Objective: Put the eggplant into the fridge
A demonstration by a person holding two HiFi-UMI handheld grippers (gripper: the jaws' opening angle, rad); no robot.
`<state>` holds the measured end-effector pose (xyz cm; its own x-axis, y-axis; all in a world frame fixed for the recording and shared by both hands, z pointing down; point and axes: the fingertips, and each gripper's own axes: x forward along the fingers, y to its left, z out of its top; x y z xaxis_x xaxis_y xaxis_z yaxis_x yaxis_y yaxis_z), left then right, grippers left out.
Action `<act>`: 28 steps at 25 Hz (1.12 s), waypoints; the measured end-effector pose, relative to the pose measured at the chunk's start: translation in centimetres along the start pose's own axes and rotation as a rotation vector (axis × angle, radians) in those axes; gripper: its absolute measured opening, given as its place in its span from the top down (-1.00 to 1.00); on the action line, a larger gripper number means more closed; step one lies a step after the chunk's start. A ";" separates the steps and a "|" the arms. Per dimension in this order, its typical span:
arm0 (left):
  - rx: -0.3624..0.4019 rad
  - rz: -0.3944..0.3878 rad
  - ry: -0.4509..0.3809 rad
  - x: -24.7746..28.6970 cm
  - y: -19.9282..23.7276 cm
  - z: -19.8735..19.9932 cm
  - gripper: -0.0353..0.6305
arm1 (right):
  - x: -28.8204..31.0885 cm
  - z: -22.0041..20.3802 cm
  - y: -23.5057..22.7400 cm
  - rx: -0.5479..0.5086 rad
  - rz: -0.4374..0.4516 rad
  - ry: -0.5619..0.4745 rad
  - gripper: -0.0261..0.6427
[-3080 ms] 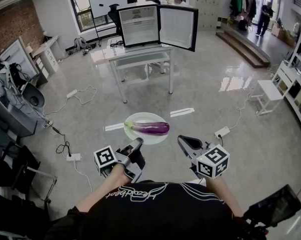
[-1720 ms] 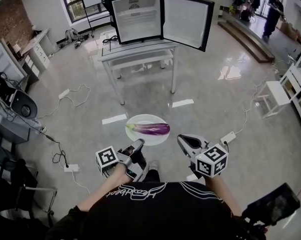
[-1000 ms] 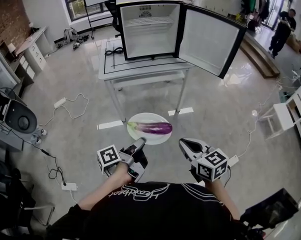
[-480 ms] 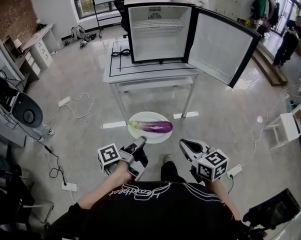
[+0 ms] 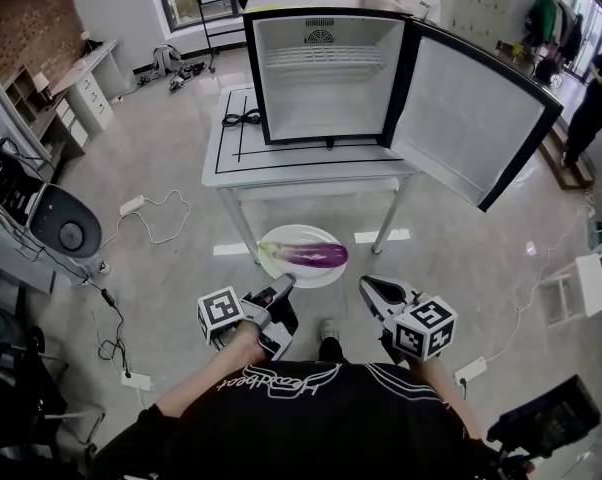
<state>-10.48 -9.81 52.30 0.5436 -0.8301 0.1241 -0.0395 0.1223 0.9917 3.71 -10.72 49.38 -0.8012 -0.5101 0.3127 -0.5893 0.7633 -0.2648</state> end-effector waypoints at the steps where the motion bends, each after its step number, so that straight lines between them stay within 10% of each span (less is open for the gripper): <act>1: 0.000 0.009 -0.005 0.8 0.2 0.6 0.82 | 0.8 0.3 -0.9 0.003 0.007 0.003 0.90; 15: 0.000 0.055 -0.051 15.3 -1.5 7.9 0.82 | 8.1 7.1 -15.1 0.022 0.039 0.033 0.90; 28: 0.029 0.055 -0.088 19.4 -2.8 12.2 0.82 | 10.3 7.8 -17.1 0.006 0.055 0.057 0.90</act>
<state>-10.06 -32.90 52.38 0.4645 -0.8673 0.1792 -0.0916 0.1542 0.9838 4.75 -32.07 50.01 -0.8254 -0.4440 0.3485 -0.5453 0.7870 -0.2888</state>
